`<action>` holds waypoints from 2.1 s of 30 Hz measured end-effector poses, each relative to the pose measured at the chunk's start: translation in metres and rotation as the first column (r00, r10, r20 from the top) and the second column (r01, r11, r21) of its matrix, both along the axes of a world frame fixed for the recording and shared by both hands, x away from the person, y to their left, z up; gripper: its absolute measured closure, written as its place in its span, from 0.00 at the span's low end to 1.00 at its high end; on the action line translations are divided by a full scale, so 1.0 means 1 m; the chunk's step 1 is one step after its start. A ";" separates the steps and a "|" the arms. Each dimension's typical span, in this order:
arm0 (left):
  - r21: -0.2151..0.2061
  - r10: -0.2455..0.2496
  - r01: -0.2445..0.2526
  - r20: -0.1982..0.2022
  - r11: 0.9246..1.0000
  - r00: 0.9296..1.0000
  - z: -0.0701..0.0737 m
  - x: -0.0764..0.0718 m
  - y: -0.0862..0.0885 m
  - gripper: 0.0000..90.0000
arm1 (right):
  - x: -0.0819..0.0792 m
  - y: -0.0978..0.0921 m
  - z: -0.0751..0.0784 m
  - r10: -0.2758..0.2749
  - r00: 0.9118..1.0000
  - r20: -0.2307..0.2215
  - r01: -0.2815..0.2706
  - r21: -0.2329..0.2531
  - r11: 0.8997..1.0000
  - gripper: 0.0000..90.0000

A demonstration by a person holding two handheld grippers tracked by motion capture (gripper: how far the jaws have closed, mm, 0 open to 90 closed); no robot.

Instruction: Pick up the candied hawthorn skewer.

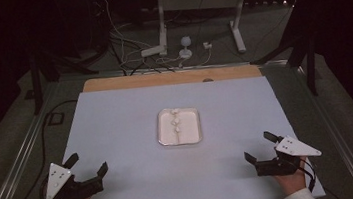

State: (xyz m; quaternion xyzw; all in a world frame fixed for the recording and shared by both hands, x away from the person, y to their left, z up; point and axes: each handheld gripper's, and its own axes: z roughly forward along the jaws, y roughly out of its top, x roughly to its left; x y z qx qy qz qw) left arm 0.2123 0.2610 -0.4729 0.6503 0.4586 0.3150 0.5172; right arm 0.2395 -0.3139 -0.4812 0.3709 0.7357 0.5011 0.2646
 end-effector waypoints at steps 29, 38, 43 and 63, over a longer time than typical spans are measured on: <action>-0.047 -0.080 0.077 -0.055 0.996 0.995 0.024 0.024 -0.028 0.01 | 0.003 0.000 -0.004 -0.015 1.000 -0.024 0.016 0.012 1.000 0.00; -0.032 -0.124 0.122 -0.081 0.992 0.989 0.031 0.047 -0.052 0.01 | 0.002 -0.002 -0.003 -0.023 0.999 -0.031 0.024 0.024 0.999 0.00; -0.027 -0.148 0.146 -0.095 0.989 0.984 0.031 0.060 -0.068 0.01 | 0.003 -0.002 -0.004 -0.023 0.999 -0.033 0.024 0.024 0.999 0.00; -0.015 -0.176 0.176 -0.188 0.984 0.966 0.013 0.102 -0.124 0.01 | 0.004 -0.003 -0.005 -0.021 0.999 -0.050 0.022 0.015 1.000 0.00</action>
